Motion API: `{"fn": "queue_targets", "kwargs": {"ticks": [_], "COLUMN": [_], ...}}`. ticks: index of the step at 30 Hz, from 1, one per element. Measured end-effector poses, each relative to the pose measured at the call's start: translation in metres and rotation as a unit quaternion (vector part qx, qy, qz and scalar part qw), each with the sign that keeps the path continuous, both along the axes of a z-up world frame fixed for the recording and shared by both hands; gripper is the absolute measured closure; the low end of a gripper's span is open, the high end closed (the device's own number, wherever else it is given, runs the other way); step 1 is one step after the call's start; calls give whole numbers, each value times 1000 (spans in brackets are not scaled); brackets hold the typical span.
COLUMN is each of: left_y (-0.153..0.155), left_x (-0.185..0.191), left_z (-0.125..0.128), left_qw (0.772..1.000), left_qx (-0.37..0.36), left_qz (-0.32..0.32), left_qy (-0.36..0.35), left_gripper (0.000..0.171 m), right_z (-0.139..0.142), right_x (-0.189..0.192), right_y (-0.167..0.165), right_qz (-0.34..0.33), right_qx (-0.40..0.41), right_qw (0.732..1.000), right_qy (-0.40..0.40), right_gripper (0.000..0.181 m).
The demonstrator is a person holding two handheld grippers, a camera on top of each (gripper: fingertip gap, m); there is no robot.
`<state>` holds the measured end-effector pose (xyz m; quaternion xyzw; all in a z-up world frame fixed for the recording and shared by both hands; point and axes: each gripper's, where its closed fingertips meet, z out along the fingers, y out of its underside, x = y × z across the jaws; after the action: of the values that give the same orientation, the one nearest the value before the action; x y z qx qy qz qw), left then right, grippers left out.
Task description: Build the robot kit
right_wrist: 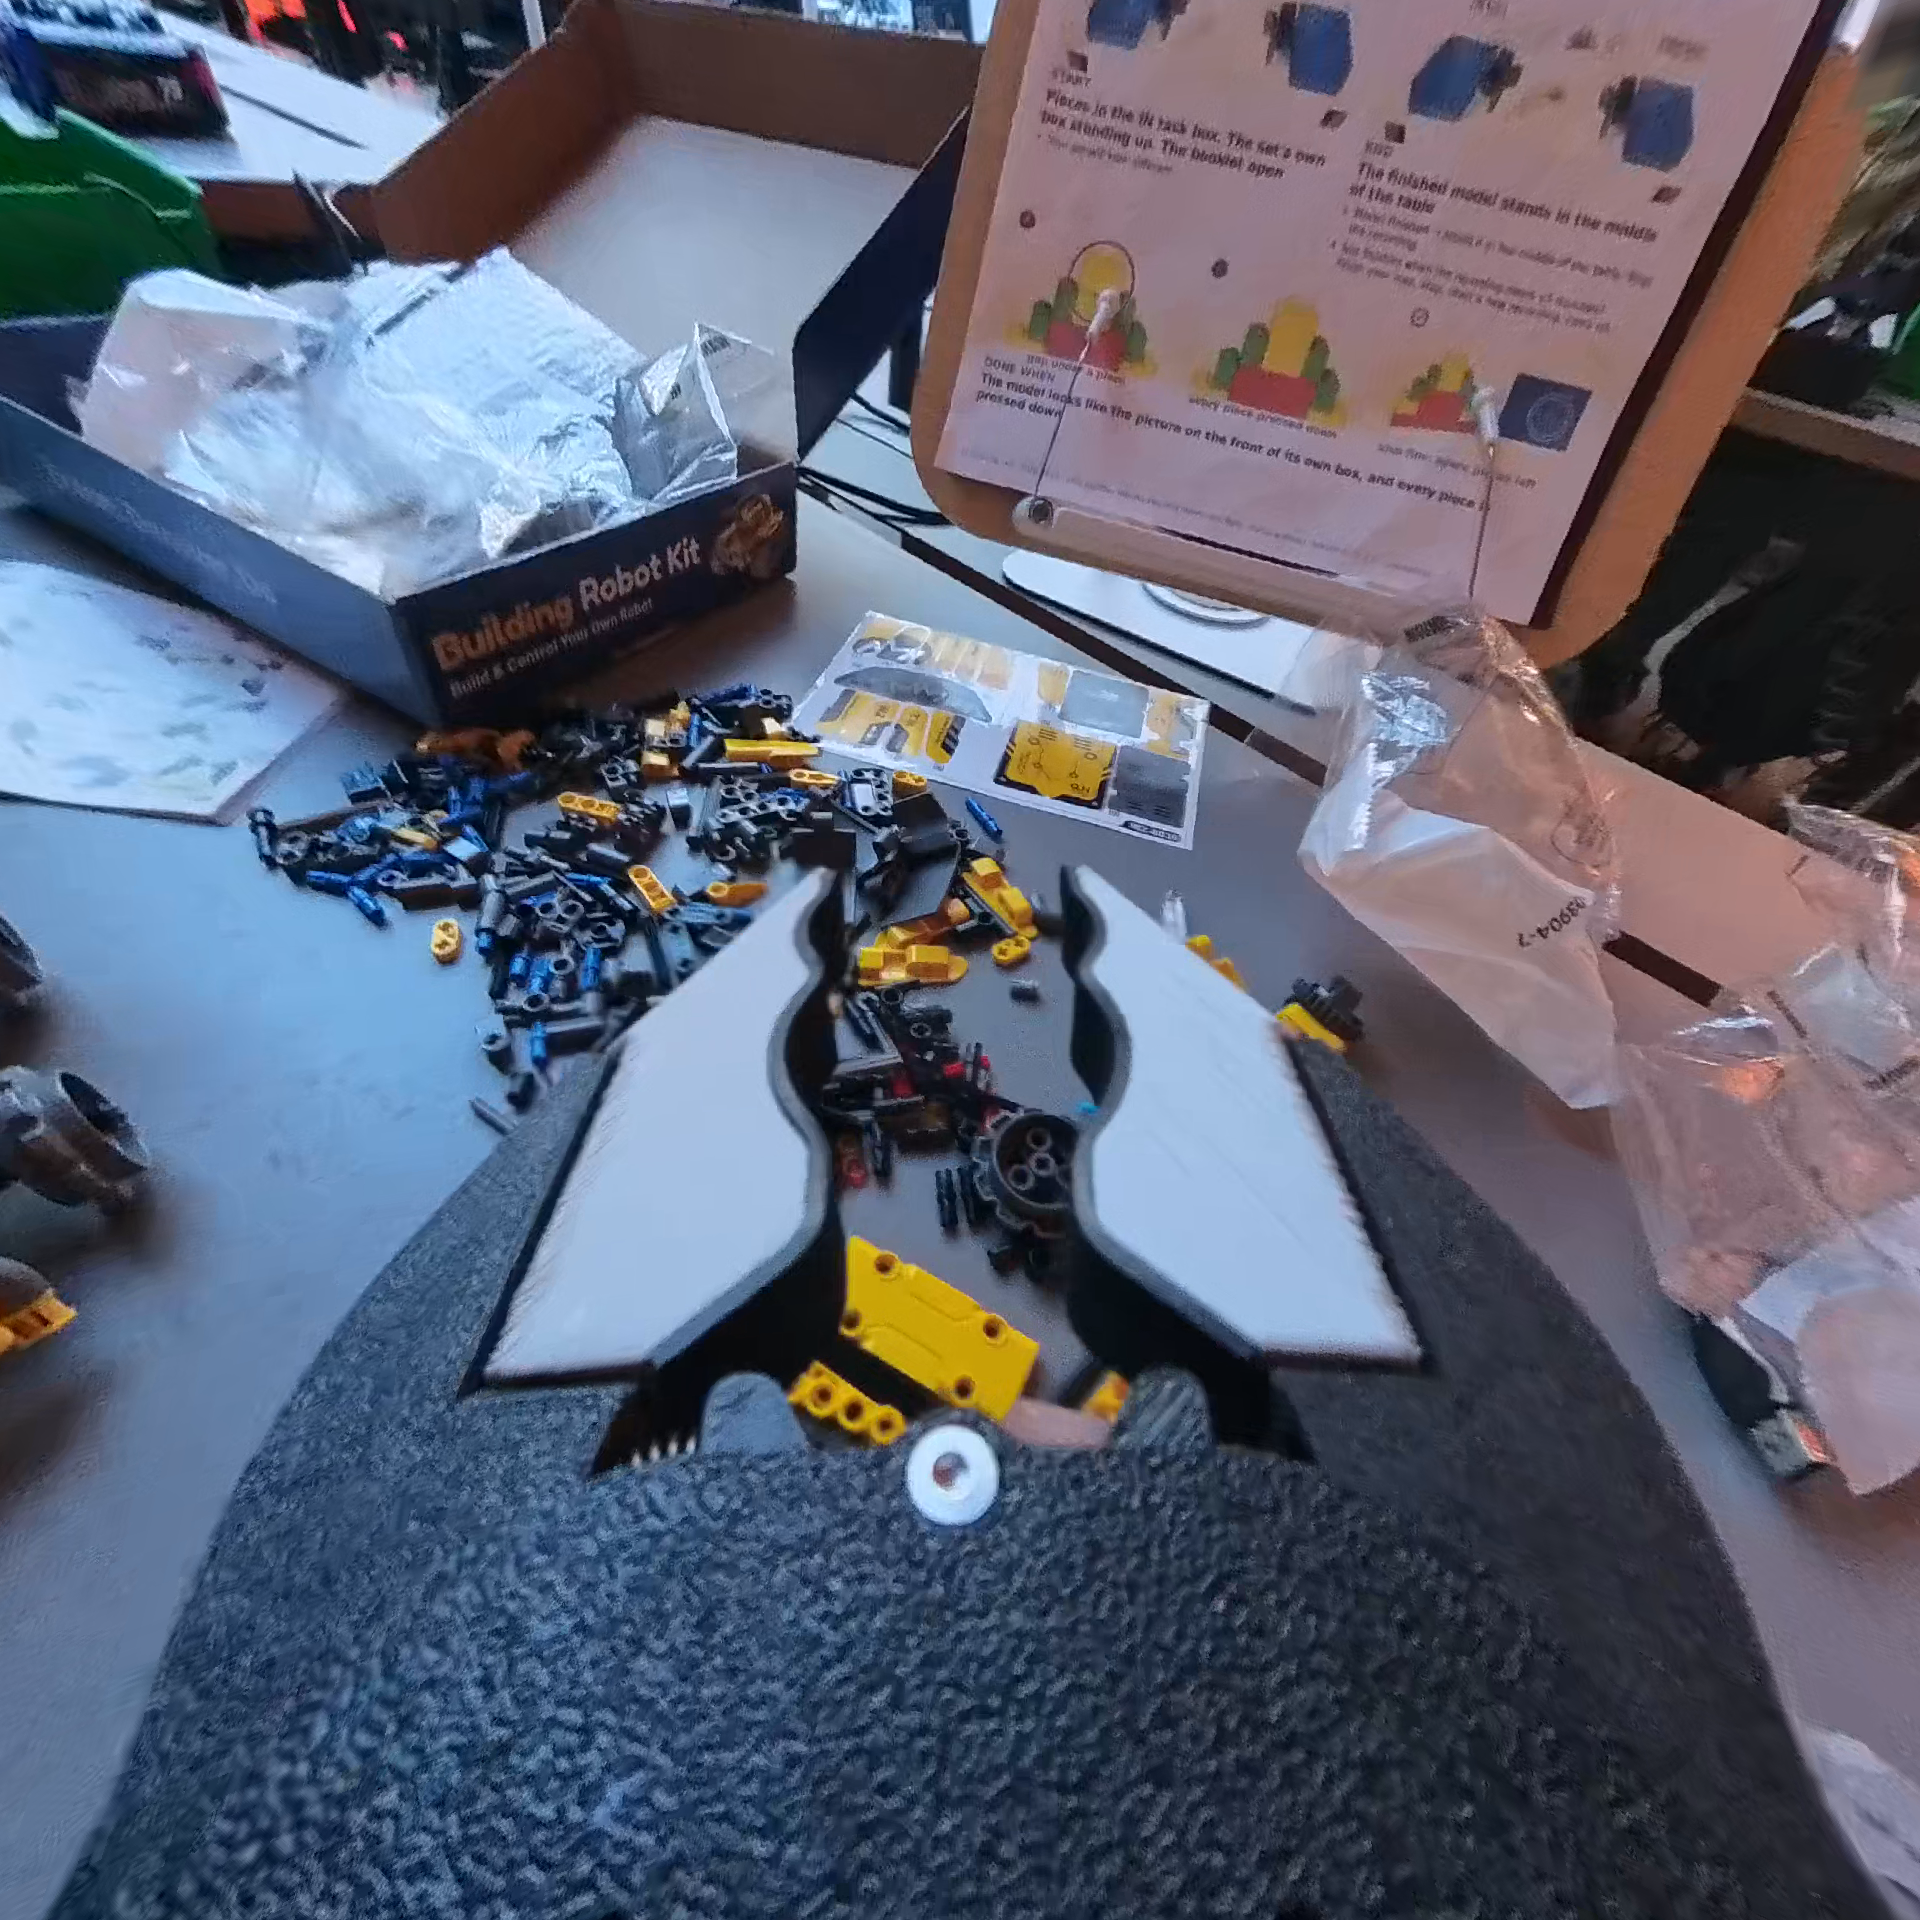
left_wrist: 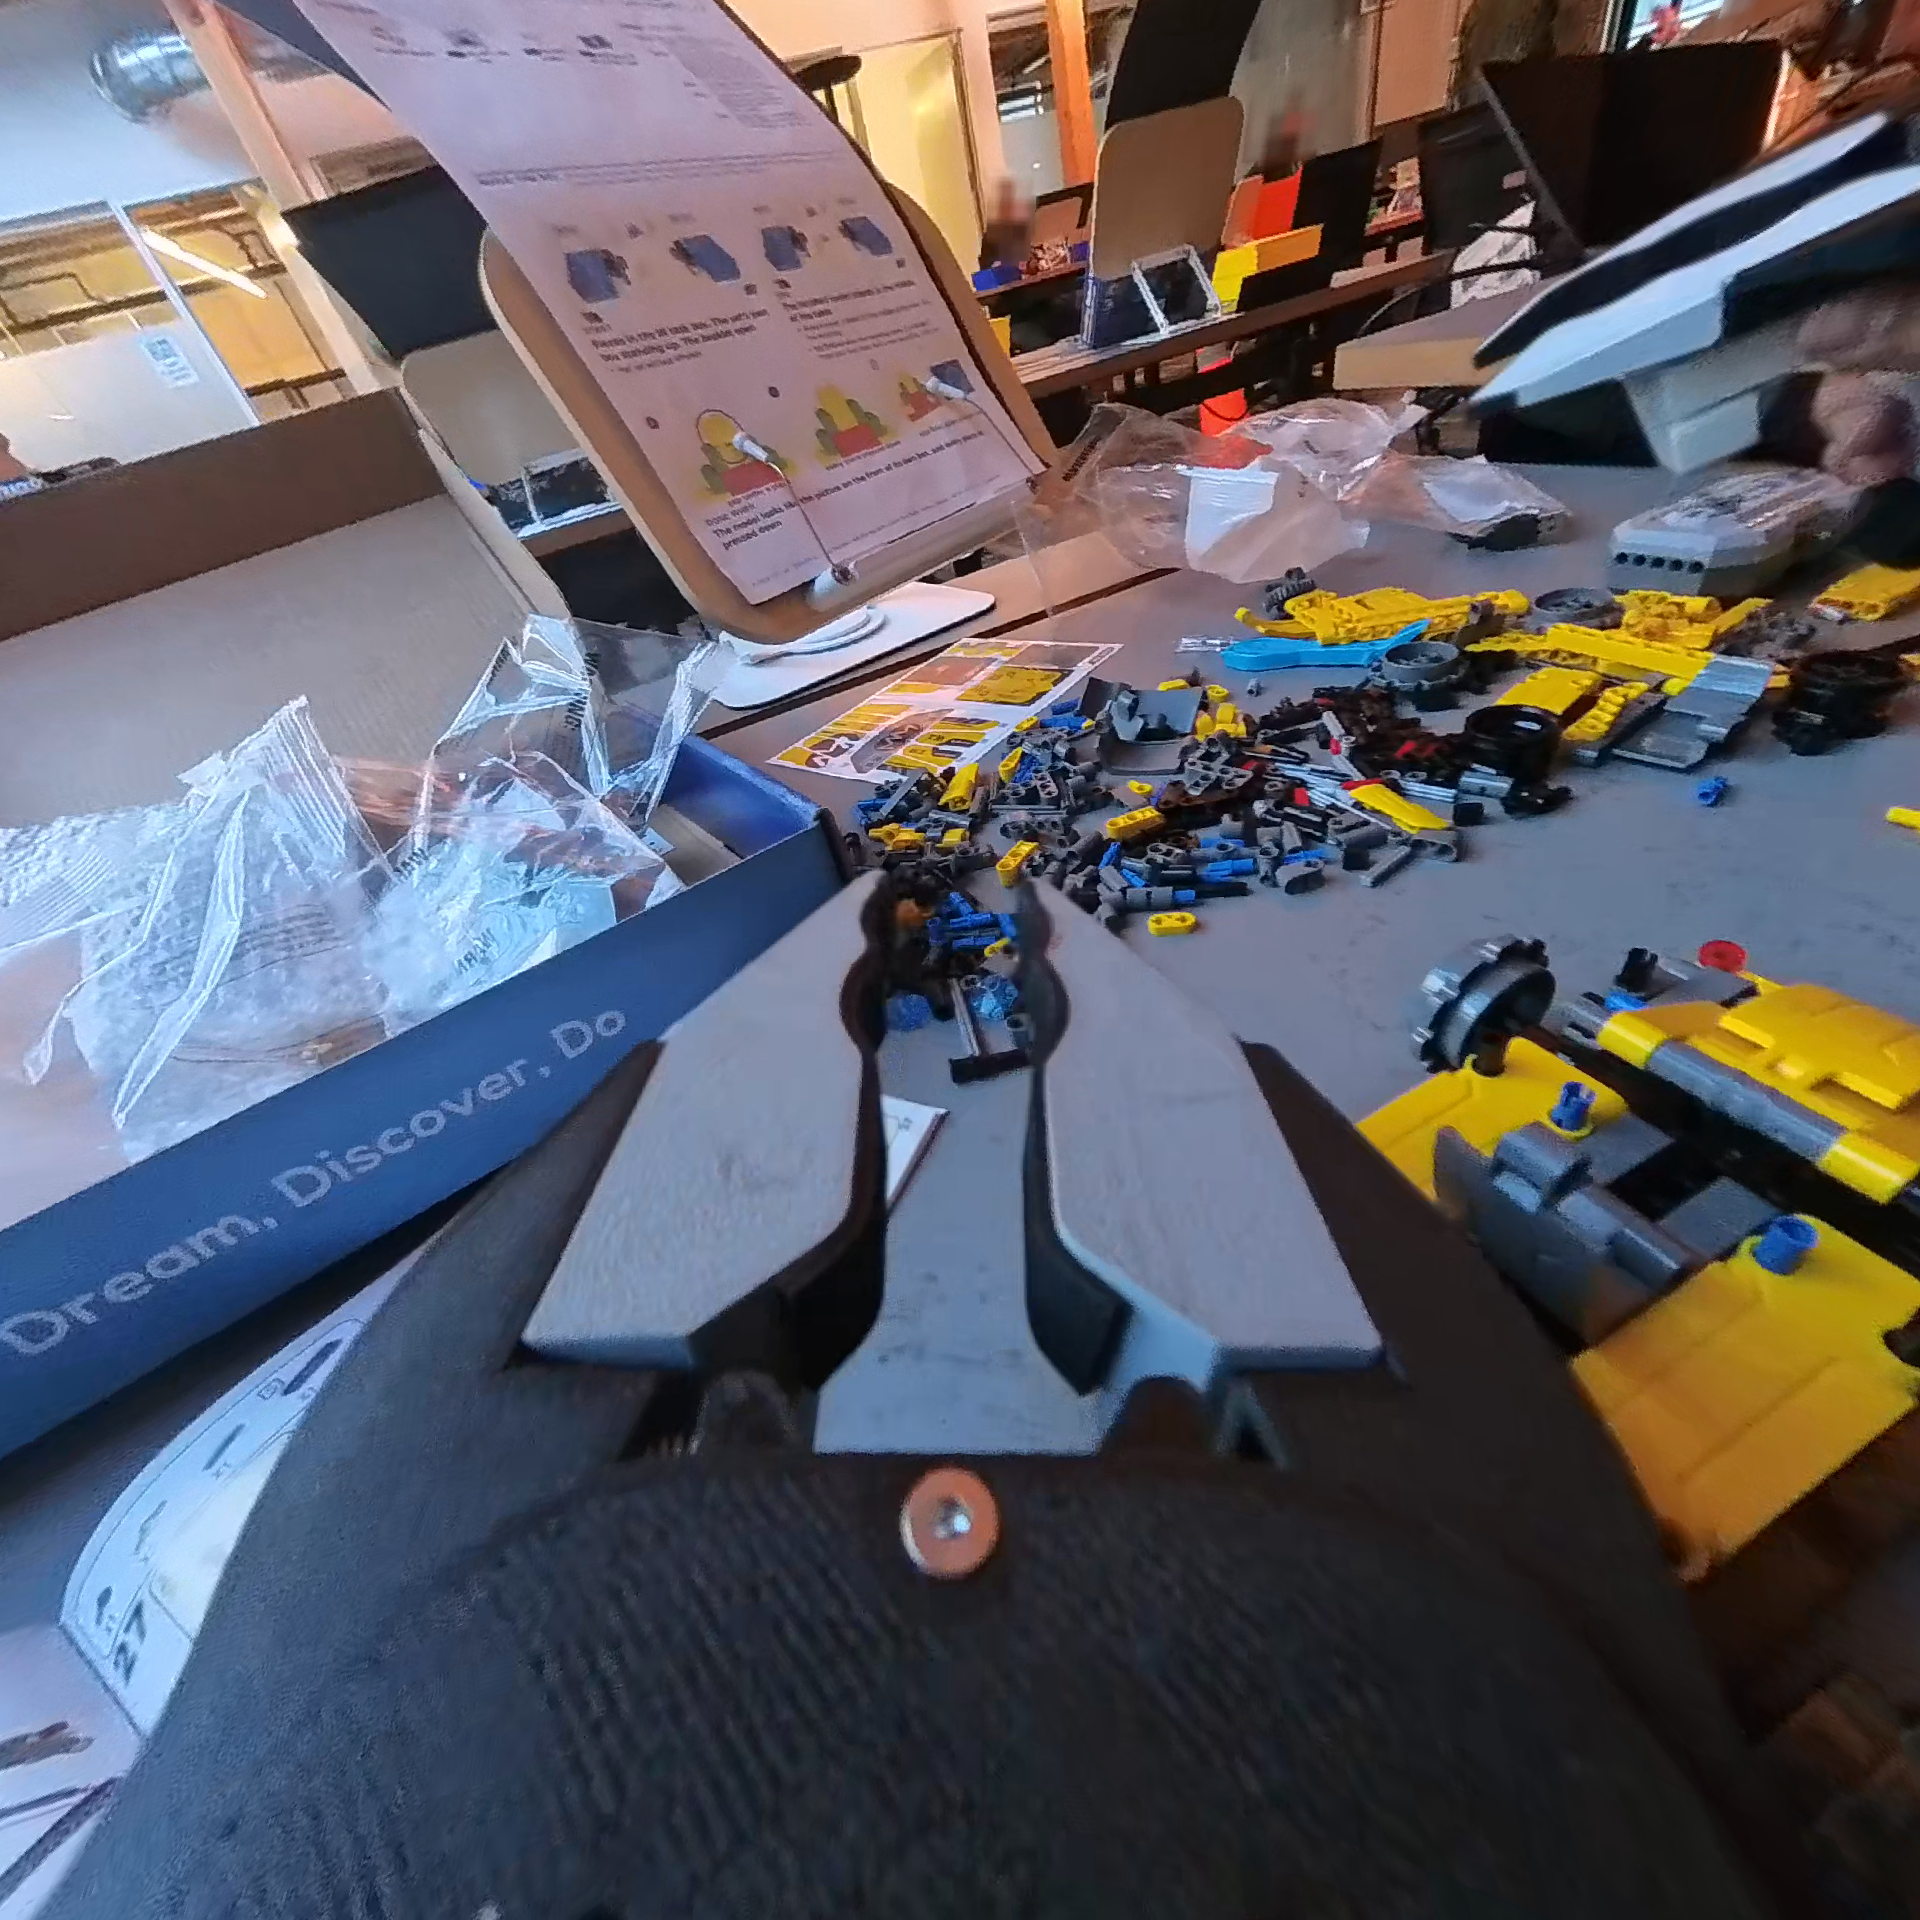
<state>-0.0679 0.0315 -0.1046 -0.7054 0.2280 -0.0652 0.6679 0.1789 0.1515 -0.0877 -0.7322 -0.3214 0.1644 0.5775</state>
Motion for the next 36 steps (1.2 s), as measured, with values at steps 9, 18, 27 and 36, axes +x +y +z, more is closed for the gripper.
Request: {"fn": "queue_targets", "kwargs": {"ticks": [9,18,27,36], "left_y": [15,109,115,102], "left_x": [5,-8,-16,-36], "left_z": [9,-4,-45,-69], "left_qw": [991,971,896,835], "left_qx": [-125,-226,-348,-405], "left_qz": [-32,-3,-131,-189], "left_qy": [-44,77,243,321], "left_gripper": [110,118,129,168], "right_z": [54,31,18,22], "right_x": [110,140,118,116], "right_y": [6,8,2,0], "right_qz": [-112,-68,-33,-27], "right_qx": [84,66,74,76], "right_qw": [990,996,996,997], "right_qy": [21,-2,-28,-8], "right_gripper": [147,153,155,158]}}
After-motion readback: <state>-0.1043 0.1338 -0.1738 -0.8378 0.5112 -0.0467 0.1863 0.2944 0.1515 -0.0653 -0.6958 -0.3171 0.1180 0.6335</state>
